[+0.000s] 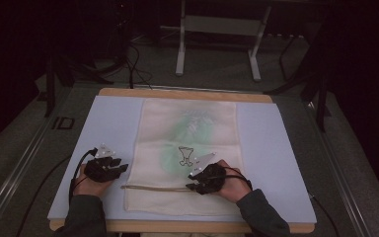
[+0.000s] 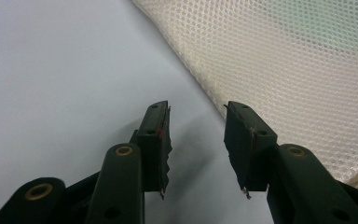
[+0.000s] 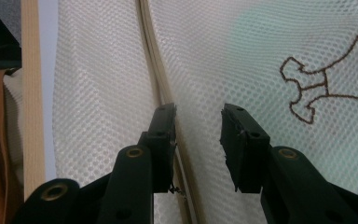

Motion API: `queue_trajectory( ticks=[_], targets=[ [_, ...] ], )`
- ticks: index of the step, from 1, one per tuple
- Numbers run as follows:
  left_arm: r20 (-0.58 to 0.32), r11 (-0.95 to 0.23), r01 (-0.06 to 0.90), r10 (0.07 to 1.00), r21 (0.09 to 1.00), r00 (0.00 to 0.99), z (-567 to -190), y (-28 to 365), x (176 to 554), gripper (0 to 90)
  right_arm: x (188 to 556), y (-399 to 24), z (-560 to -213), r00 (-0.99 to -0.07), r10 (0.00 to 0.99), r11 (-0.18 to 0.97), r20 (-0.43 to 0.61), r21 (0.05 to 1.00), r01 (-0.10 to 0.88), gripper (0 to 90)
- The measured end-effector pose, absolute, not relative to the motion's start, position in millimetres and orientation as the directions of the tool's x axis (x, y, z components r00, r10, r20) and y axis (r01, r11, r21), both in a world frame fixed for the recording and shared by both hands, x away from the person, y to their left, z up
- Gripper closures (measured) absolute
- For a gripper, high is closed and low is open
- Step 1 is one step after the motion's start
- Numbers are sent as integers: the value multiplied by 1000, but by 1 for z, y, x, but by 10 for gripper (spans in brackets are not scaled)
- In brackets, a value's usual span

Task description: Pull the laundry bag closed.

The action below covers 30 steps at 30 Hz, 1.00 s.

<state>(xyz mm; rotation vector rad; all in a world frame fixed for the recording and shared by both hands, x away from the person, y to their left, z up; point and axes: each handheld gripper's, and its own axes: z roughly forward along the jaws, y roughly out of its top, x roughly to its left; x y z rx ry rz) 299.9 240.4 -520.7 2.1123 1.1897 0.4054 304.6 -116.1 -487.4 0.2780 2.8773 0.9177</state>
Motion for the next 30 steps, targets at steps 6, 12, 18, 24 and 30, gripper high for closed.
queue_trajectory(
  ticks=[6,12,18,24,30],
  targets=[
    [-55,-358,635,843,685,535,-520,241,300,600,304,-108,-489,-980,194,797,-44,590,131,658],
    [-59,-354,636,844,686,533,-521,242,300,597,304,-100,-488,-982,182,795,-48,595,119,653],
    [-60,-351,637,845,686,531,-521,243,300,597,303,-93,-487,-984,170,796,-50,595,108,653],
    [-57,-350,635,847,689,529,-520,242,300,597,303,-87,-486,-986,158,797,-52,596,96,655],
    [-58,-349,636,847,689,528,-520,242,300,597,303,-80,-486,-987,152,797,-53,597,90,657]
  ],
)
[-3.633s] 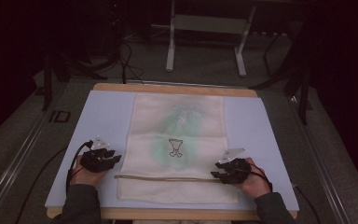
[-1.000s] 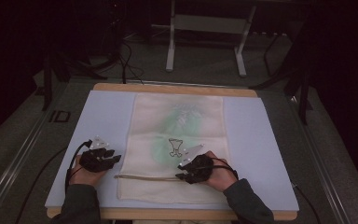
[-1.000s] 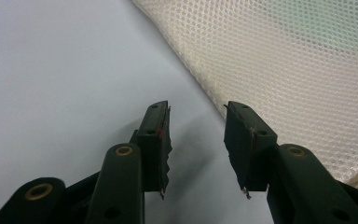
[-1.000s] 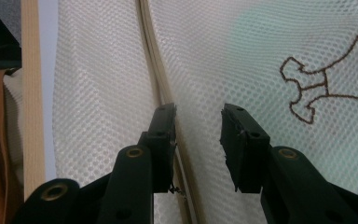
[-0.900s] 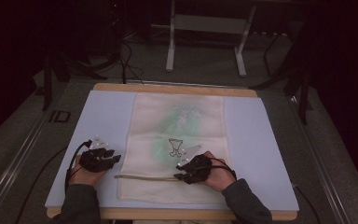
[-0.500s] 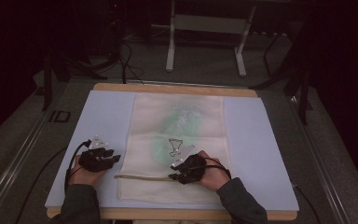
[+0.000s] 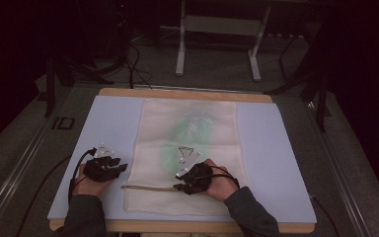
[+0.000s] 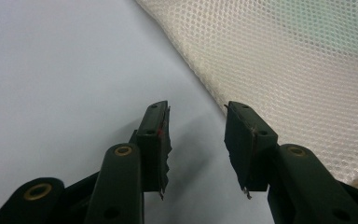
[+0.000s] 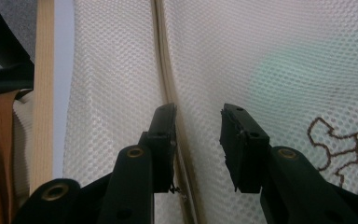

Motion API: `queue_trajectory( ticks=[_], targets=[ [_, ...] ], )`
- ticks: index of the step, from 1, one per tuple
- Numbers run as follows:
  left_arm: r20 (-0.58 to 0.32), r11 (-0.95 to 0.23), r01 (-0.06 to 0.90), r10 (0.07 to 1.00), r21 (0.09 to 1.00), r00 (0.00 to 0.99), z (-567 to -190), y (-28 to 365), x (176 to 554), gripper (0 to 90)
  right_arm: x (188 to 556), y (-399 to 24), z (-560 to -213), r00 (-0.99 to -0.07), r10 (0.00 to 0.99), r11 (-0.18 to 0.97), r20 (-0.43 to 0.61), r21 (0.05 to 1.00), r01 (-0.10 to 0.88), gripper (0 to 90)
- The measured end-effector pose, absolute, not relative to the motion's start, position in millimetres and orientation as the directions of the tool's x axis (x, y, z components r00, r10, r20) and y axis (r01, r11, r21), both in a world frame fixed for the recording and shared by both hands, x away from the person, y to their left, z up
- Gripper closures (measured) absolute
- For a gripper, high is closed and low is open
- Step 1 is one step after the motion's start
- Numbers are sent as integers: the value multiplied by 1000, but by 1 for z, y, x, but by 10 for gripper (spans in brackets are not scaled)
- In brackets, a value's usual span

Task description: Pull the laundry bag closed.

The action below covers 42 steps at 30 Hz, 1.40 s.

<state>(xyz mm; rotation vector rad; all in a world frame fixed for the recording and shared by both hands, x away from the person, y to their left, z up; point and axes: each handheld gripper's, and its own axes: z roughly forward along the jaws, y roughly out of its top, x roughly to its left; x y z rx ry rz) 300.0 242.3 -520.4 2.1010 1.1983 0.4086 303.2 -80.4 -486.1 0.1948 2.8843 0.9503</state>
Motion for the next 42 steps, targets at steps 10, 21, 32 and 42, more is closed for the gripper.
queue_trajectory(
  ticks=[10,21,32,42],
  targets=[
    [-55,-353,634,846,688,530,-520,243,300,596,304,-67,-488,-989,141,796,-51,599,82,661],
    [-57,-348,634,847,691,528,-520,244,300,595,301,-44,-491,-991,117,803,-70,594,53,709],
    [-61,-348,634,846,690,530,-520,243,301,593,299,-17,-496,-993,100,796,-70,604,38,732],
    [-63,-348,636,846,689,530,-520,243,302,592,295,4,-497,-992,95,791,-84,611,24,869]
  ],
)
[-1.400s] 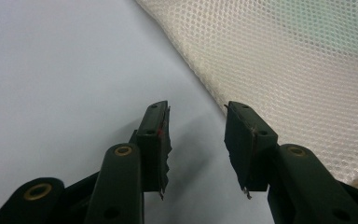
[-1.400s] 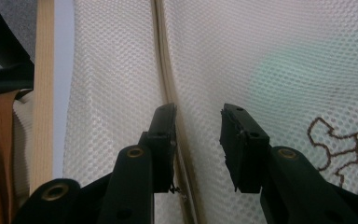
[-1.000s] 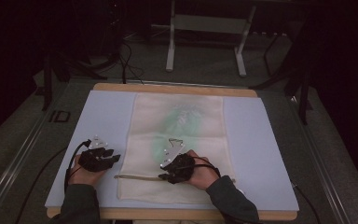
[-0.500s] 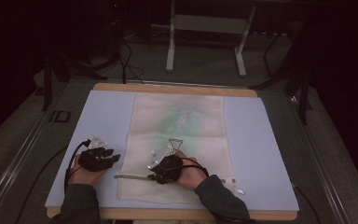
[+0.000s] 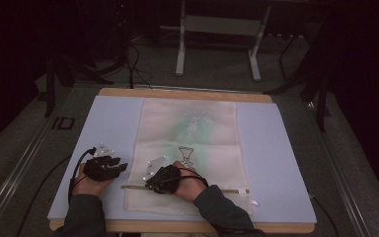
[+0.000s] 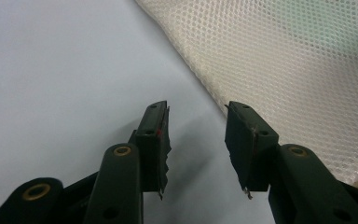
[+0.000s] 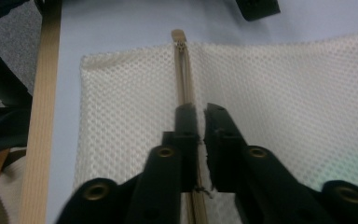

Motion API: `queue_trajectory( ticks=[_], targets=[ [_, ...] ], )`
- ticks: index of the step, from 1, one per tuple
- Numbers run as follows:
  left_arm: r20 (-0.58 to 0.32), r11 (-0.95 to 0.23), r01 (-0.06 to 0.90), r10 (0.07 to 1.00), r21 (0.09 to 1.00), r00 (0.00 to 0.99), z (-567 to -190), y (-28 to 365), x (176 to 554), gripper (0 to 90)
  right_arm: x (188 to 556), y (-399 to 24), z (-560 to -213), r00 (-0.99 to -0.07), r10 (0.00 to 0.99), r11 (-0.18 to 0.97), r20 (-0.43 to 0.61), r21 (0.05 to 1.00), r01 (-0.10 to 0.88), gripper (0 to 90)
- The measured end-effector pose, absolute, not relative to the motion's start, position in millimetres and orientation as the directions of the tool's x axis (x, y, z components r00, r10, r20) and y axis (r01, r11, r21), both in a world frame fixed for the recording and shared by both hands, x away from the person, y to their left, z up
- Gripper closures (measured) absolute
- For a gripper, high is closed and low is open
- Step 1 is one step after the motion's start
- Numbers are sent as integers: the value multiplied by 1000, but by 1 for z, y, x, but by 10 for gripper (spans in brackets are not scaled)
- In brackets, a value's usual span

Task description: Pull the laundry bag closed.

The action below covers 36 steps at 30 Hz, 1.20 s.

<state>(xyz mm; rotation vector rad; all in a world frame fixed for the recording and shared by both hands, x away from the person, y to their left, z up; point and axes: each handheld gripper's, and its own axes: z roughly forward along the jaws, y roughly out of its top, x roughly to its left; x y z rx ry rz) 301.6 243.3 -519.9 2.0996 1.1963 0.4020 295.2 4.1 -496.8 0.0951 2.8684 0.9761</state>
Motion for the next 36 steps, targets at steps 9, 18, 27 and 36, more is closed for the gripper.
queue_trajectory(
  ticks=[9,18,27,36],
  targets=[
    [-64,-347,633,844,692,532,-520,243,302,592,293,21,-498,-993,87,779,-75,626,21,830],
    [-68,-344,633,844,694,533,-519,243,303,591,292,39,-499,-995,67,783,-67,622,11,752],
    [-75,-338,632,843,697,533,-519,243,305,590,292,52,-501,-994,70,784,-82,621,4,871],
    [-80,-331,633,845,700,529,-519,243,305,590,294,65,-506,-995,70,788,-71,615,12,831]
  ],
)
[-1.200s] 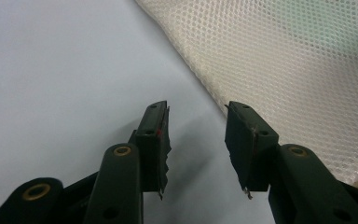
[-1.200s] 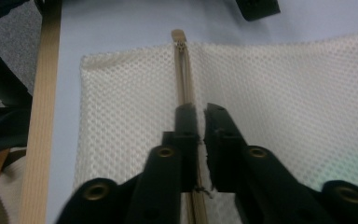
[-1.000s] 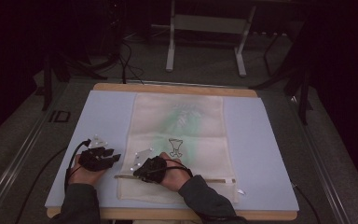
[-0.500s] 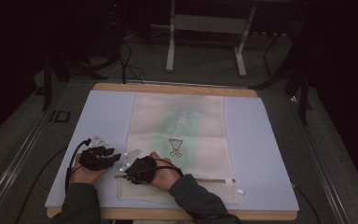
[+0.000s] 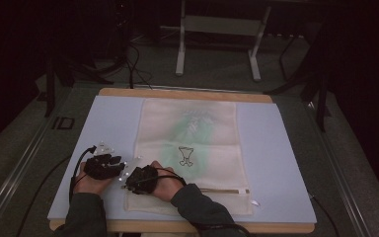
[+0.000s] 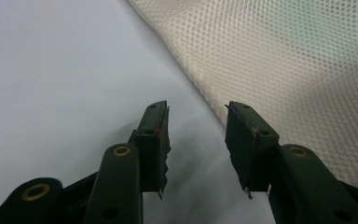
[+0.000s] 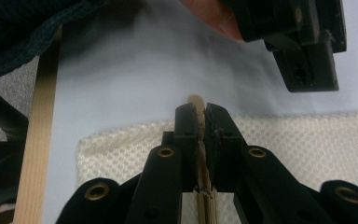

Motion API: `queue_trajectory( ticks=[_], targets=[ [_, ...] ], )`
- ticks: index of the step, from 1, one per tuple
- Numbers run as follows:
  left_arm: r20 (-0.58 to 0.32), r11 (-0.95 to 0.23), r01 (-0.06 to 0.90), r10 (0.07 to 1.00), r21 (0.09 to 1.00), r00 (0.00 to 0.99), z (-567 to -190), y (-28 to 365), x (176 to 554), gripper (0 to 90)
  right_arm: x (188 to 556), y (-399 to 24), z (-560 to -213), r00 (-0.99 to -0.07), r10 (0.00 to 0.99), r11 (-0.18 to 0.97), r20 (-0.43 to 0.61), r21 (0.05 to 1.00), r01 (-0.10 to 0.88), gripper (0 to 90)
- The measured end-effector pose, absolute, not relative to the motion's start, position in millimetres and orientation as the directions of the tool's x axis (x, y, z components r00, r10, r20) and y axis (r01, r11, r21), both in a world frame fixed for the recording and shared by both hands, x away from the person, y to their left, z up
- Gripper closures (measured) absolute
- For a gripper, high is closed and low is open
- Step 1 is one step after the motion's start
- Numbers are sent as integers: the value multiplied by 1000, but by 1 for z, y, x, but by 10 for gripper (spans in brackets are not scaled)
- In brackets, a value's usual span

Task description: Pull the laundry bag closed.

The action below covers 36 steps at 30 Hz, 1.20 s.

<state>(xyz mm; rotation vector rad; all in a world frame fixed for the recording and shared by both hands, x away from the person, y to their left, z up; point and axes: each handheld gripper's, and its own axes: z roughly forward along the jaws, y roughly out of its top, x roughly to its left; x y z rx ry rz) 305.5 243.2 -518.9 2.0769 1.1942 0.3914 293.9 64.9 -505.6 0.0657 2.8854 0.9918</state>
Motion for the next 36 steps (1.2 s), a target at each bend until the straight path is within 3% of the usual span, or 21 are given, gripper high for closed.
queue_trajectory(
  ticks=[20,36],
  targets=[
    [-91,-313,634,849,707,520,-518,248,306,588,299,92,-517,-996,66,813,-56,581,21,762],
    [-92,-307,635,852,709,515,-517,250,305,588,298,82,-508,-995,94,770,-40,636,47,809]
  ],
)
